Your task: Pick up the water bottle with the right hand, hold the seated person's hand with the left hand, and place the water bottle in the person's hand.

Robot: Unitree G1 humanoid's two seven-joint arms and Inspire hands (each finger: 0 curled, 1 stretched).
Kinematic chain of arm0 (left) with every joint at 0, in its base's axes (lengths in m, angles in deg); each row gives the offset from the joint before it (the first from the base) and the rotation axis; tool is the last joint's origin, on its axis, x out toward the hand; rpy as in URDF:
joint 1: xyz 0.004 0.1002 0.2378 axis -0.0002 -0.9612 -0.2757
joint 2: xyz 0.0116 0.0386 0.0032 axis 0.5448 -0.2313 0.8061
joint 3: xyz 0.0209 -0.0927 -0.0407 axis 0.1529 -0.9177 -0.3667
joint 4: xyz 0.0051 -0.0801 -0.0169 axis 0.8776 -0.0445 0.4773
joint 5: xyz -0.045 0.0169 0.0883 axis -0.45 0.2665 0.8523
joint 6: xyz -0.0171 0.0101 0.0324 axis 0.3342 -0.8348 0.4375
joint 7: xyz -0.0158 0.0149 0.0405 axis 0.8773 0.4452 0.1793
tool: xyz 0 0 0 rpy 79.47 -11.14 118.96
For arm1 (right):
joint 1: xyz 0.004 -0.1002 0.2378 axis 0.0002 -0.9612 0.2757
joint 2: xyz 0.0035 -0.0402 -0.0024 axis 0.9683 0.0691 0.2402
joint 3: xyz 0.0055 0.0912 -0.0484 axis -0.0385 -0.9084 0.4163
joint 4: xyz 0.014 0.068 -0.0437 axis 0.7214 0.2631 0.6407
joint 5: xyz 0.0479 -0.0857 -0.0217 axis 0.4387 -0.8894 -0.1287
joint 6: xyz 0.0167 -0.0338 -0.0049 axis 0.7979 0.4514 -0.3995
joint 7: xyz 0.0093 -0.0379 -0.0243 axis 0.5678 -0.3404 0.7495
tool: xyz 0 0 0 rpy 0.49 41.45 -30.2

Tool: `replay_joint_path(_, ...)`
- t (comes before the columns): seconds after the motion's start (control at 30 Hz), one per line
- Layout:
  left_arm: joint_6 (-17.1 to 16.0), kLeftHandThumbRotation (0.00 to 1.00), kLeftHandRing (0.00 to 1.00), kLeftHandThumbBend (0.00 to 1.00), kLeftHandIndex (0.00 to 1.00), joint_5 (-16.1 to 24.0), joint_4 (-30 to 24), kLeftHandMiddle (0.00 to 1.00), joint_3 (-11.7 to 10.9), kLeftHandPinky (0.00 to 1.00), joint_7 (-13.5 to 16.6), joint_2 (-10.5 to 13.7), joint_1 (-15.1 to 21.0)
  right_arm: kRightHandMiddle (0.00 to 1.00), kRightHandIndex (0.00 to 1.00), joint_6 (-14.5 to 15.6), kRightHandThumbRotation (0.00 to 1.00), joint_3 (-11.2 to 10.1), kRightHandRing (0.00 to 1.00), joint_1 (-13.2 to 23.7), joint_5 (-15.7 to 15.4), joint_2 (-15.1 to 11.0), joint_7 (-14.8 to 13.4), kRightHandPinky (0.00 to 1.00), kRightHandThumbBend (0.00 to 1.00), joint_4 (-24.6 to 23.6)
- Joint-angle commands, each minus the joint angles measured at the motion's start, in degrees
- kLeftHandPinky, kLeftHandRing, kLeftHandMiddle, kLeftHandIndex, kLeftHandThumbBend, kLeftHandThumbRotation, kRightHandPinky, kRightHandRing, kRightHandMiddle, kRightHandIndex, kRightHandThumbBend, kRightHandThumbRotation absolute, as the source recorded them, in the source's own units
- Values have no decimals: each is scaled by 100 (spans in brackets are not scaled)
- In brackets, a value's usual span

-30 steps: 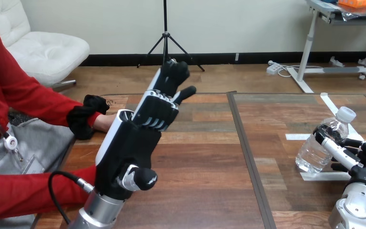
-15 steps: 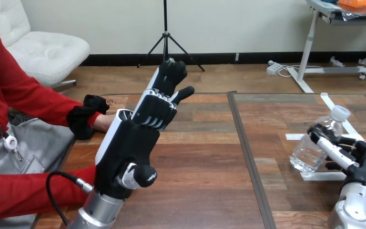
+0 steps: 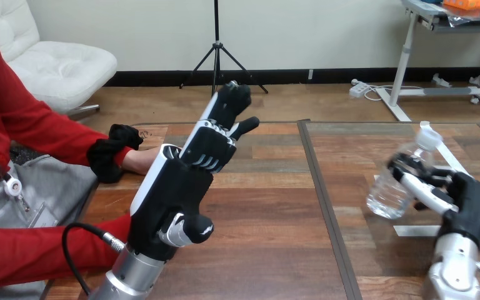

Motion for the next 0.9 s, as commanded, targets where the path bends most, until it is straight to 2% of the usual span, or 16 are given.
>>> replay_joint_path(0.0, -56, 79, 100, 95, 100, 50, 35, 100, -58, 93, 70, 26, 396, 35, 32, -396, 0, 159, 31, 200, -73, 113, 101, 26, 82, -530)
replay_joint_path(0.23, -129, 78, 100, 98, 100, 113, 28, 100, -76, 94, 125, 38, 401, 34, 32, -487, 0, 316, 28, 94, -159, 201, 146, 23, 80, -795)
replay_joint_path(0.33, -178, 79, 100, 98, 100, 190, 35, 100, -84, 94, 186, 50, 411, 34, 32, -569, 0, 439, 28, 24, -318, 214, 48, 23, 79, -932)
replay_joint_path(0.43, -114, 78, 100, 99, 100, 260, -11, 100, -86, 94, 269, 70, 376, 34, 32, -542, 0, 406, 28, -36, -179, 305, 231, 23, 78, -1112)
replay_joint_path(0.53, -275, 79, 100, 99, 100, 286, 43, 100, -105, 94, 281, 70, 411, 33, 32, -576, 0, 475, 27, -95, -235, 339, 198, 22, 77, -1255)
replay_joint_path(0.73, -295, 80, 100, 100, 100, 591, 9, 100, -113, 94, 551, 158, 381, 34, 31, -550, 0, 593, 28, -237, -324, 409, 173, 23, 78, -1594)
replay_joint_path(0.87, -257, 79, 100, 100, 100, 896, -63, 100, -133, 95, 863, 227, 322, 34, 31, -455, 0, 656, 28, -356, -369, 487, 165, 23, 78, -1897)
